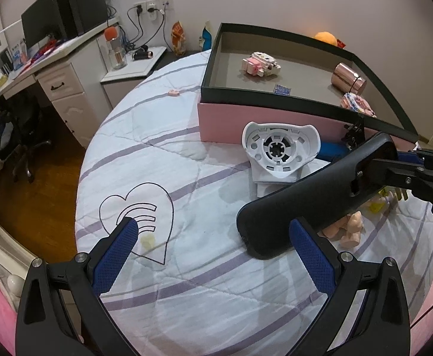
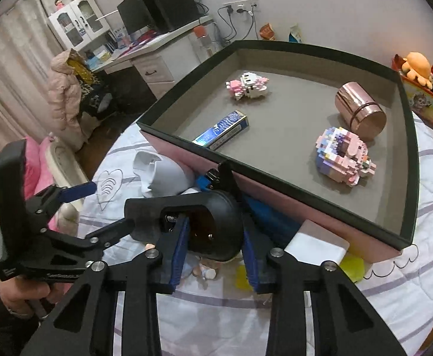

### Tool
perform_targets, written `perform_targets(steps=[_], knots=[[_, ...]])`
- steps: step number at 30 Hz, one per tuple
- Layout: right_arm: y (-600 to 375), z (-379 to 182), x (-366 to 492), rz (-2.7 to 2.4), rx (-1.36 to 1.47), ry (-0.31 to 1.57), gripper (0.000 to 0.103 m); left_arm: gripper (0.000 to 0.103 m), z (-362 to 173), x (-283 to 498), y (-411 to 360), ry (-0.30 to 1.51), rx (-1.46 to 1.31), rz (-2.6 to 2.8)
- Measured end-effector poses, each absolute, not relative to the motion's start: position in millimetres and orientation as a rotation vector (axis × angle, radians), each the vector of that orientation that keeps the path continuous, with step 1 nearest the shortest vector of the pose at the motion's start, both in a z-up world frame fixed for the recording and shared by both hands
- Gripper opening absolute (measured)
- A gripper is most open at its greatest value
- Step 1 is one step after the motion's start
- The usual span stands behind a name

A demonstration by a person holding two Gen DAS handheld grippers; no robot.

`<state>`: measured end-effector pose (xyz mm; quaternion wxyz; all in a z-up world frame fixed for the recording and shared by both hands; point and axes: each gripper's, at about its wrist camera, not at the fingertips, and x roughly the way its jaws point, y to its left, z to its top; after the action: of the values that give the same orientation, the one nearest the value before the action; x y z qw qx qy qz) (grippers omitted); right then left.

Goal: Organize rigid objects
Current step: 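Grasp the black handheld device with the right gripper and lift it, then grasp the doll in blue dress with the left gripper while right holds the black device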

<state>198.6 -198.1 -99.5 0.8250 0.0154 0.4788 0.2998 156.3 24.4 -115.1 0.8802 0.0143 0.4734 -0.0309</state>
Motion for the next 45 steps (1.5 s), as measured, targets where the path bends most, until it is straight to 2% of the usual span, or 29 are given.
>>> perform_targets(steps=[6, 10, 19, 33, 45], knots=[[-200.5, -100.0, 199.9, 0.683, 0.037, 1.017, 0.033, 0.103, -116.5, 159.2, 27.1, 0.992, 0.017, -0.079], [-204.9, -97.0, 199.2, 0.682, 0.082, 0.99, 0.026, 0.103, -115.9, 159.1, 28.1, 0.993, 0.014, -0.072], [-221.0, -83.1, 171.3, 0.643, 0.187, 0.907, 0.018, 0.103, -107.7, 146.7, 24.9, 0.976, 0.044, -0.071], [-279.2, -65.1, 130.8, 0.55, 0.381, 0.806, 0.016, 0.103, -98.0, 127.5, -15.3, 0.942, 0.078, -0.211], [-299.4, -60.6, 123.3, 0.534, 0.456, 0.759, 0.015, 0.101, -119.4, 147.1, -61.2, 0.974, 0.104, -0.339]])
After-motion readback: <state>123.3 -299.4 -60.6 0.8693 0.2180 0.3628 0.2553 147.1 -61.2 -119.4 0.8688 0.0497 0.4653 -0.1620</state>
